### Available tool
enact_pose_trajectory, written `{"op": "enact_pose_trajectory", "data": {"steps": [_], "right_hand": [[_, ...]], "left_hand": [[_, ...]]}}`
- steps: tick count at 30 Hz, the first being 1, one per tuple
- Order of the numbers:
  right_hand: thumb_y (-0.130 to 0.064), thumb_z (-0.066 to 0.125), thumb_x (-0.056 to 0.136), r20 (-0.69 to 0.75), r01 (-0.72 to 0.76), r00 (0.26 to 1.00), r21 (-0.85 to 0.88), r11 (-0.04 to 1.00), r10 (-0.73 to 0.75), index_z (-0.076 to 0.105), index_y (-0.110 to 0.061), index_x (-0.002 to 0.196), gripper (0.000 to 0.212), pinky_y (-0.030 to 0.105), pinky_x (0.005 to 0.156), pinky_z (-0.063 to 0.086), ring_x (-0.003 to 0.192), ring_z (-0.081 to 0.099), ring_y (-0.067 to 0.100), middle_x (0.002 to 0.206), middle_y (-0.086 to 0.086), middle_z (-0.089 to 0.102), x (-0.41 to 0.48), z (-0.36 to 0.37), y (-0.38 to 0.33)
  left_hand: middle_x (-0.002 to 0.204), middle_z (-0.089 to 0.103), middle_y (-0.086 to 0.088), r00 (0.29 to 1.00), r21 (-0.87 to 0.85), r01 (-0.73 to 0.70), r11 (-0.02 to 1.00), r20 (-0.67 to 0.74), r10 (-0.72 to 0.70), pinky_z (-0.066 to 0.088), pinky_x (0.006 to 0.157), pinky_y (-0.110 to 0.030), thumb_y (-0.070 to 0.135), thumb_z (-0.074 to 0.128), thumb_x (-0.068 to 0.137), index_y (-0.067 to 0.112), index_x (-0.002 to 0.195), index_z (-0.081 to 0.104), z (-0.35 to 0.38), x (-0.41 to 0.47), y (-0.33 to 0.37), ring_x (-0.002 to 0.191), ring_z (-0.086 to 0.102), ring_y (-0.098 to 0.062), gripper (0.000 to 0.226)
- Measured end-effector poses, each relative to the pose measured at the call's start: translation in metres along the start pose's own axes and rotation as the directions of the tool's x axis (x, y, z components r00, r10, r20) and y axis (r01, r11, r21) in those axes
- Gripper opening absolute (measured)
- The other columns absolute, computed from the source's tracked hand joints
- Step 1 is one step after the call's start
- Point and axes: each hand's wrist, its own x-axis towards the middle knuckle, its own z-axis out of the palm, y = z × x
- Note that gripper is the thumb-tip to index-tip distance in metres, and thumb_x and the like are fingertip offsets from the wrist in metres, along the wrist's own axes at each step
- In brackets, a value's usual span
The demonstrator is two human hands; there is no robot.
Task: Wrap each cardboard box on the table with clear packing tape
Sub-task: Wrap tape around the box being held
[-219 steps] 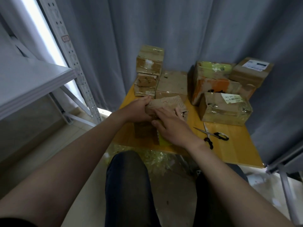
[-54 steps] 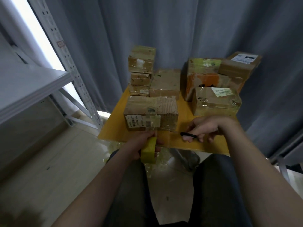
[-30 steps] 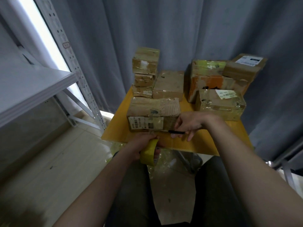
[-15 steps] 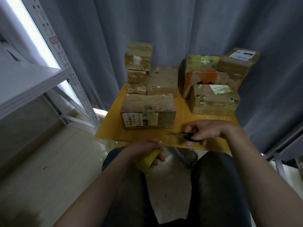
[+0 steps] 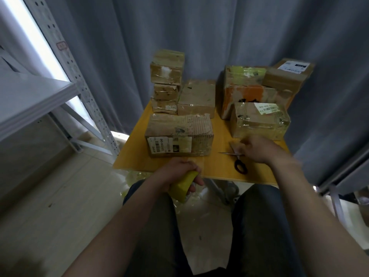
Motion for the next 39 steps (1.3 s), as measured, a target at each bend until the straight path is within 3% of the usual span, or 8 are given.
{"op": "enact_pose_trajectory", "data": {"steps": [3,6,10,17,23,27,30,39], "right_hand": [[-0.048,0.042,0.108,-0.278,0.441,0.882,0.199,0.875,-0.381,0.063,-0.029,0.137,0.041,0.048,0.113,0.041,0.135,0.05,0.019,0.142,-0.005,0.061,-0.001,0.009,-0.049],[-0.051,0.029,0.11,-0.117,0.598,0.794,-0.03,0.801,-0.597,0.048,-0.037,0.151,0.048,0.047,0.126,0.013,0.156,0.019,0.018,0.165,-0.012,0.036,0.011,0.019,-0.102],[-0.06,0.025,0.107,0.003,0.561,0.807,-0.314,0.766,-0.59,0.031,-0.047,0.157,0.052,0.055,0.127,0.007,0.159,0.012,0.02,0.169,-0.018,0.022,0.041,0.037,-0.132],[-0.06,0.068,0.089,-0.047,0.48,0.815,-0.502,0.719,-0.577,0.014,-0.047,0.161,0.091,0.056,0.127,0.014,0.158,0.018,0.027,0.171,-0.012,0.02,0.046,0.053,-0.13],[-0.061,0.068,0.088,-0.071,0.419,0.845,-0.528,0.738,-0.53,0.007,-0.046,0.162,0.097,0.058,0.125,0.018,0.157,0.017,0.037,0.173,-0.007,0.014,0.047,0.061,-0.141],[-0.059,0.059,0.095,-0.266,0.59,0.771,-0.047,0.806,-0.579,0.047,-0.041,0.152,0.06,0.044,0.124,0.016,0.155,0.019,0.029,0.168,-0.013,0.026,0.031,0.047,-0.139],[-0.047,0.062,0.096,-0.519,0.712,0.674,0.265,0.65,-0.526,0.072,-0.025,0.124,0.037,0.038,0.107,0.047,0.127,0.053,0.015,0.134,-0.006,0.062,0.001,0.03,-0.131],[-0.018,0.074,0.094,-0.203,0.542,0.816,0.597,0.592,-0.542,0.076,-0.013,0.12,0.027,0.019,0.083,0.053,0.092,0.068,-0.003,0.119,-0.004,0.073,-0.021,0.028,-0.101]], "left_hand": [[0.092,0.076,-0.022,1.0,-0.023,-0.006,1.0,-0.013,0.005,0.056,0.06,-0.037,0.02,0.05,0.106,0.001,0.108,0.062,-0.005,0.0,-0.002,0.055,0.066,-0.025,0.023],[0.091,0.075,-0.023,1.0,-0.04,-0.001,0.999,-0.024,0.0,0.056,0.06,-0.038,0.023,0.05,0.107,0.004,0.107,0.061,-0.009,0.0,-0.007,0.056,0.066,-0.026,0.023],[0.092,0.074,-0.023,0.999,-0.076,0.015,0.997,-0.027,-0.017,0.056,0.062,-0.039,0.024,0.051,0.106,0.005,0.109,0.06,-0.019,-0.001,-0.016,0.058,0.065,-0.027,0.021],[0.092,0.076,-0.019,0.997,-0.084,0.06,0.995,-0.034,-0.063,0.055,0.071,-0.044,0.027,0.051,0.106,0.007,0.111,0.059,-0.032,0.004,-0.031,0.063,0.066,-0.027,0.023],[0.096,0.076,-0.019,0.999,-0.09,0.041,0.995,-0.026,-0.044,0.057,0.066,-0.039,0.028,0.052,0.106,0.003,0.12,0.06,-0.03,0.004,-0.03,0.064,0.068,-0.026,0.03],[0.092,0.076,-0.02,0.997,-0.173,-0.041,0.984,-0.069,0.03,0.056,0.066,-0.04,0.027,0.055,0.105,0.005,0.116,0.063,-0.029,0.0,-0.025,0.064,0.068,-0.029,0.027],[0.086,0.074,-0.021,0.986,-0.256,-0.135,0.957,-0.128,0.105,0.057,0.067,-0.044,0.022,0.056,0.104,0.002,0.114,0.064,-0.027,-0.006,-0.014,0.062,0.067,-0.032,0.023],[0.089,0.077,-0.015,0.893,-0.029,-0.42,0.907,-0.192,0.407,0.064,0.064,-0.045,0.023,0.061,0.102,0.01,0.118,0.07,-0.002,-0.023,0.032,0.069,0.073,-0.036,0.022]]}}
